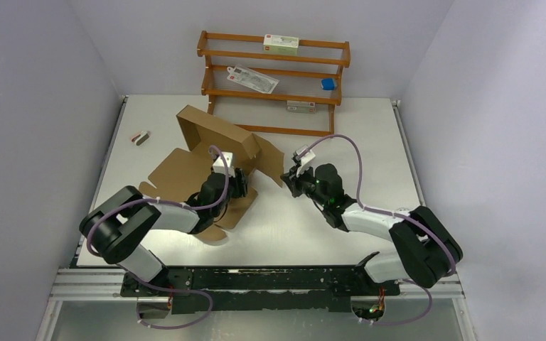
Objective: Fold the paper box
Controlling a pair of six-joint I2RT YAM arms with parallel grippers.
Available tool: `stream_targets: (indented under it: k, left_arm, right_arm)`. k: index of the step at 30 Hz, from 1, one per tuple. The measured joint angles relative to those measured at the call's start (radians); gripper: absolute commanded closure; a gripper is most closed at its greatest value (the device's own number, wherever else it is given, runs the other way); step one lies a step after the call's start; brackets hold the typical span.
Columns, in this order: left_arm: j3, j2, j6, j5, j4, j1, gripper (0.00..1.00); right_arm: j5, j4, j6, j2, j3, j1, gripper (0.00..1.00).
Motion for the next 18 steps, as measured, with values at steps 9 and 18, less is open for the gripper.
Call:
stream_targets:
  k: [9,18]
  left_arm:
    - [0.014,-0.018,-0.035,-0.054,-0.247,0.035,0.40]
    - [0.042,-0.018,-0.087,-0.011,-0.347,0.035,0.41]
  right_arm:
    - [0.031,-0.071,-0.032,-0.086,-0.042,0.000,1.00]
    - [0.038,-0.081,0.022,-0.099,-0.061,0.000,1.00]
